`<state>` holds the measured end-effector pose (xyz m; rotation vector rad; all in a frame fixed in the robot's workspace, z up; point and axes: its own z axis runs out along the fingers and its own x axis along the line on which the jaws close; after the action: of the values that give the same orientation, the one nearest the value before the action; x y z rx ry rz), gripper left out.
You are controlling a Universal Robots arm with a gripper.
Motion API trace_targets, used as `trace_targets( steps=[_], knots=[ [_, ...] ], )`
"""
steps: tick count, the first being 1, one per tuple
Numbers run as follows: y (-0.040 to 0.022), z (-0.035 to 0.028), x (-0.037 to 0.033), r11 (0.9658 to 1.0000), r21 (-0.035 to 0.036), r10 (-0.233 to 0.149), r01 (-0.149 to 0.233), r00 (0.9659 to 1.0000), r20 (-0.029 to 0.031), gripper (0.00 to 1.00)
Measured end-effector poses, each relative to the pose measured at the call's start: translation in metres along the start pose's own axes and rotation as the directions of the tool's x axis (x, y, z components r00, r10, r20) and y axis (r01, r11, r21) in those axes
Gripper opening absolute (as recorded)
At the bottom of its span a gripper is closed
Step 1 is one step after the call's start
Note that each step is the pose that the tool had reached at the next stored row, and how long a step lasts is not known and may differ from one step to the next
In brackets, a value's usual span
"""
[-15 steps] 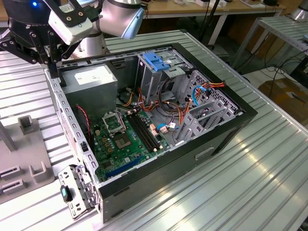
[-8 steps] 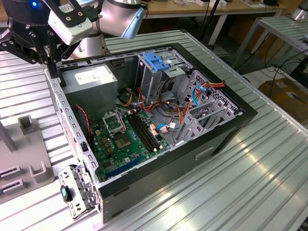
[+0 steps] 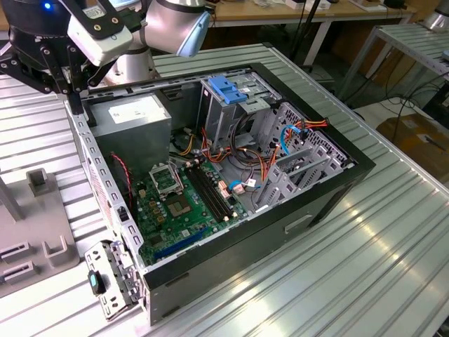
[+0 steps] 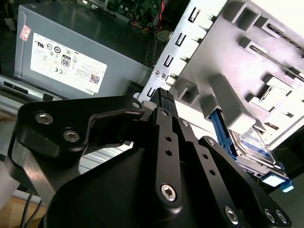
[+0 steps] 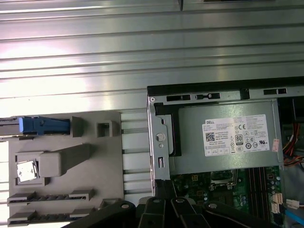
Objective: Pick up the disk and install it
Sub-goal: 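Reach for the disk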
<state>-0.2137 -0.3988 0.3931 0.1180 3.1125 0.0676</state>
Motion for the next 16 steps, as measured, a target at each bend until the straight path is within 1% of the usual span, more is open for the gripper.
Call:
trace_targets(
  steps=[13,16],
  knots=[
    [-0.0001,0.0,0.0011,1.0,0.0,0.0,0.0,1.0,0.0,0.11],
    [-0.0002,0.0,0.0025,1.0,-0.0001,0.0,0.0,1.0,0.0001,0.11]
  ],
)
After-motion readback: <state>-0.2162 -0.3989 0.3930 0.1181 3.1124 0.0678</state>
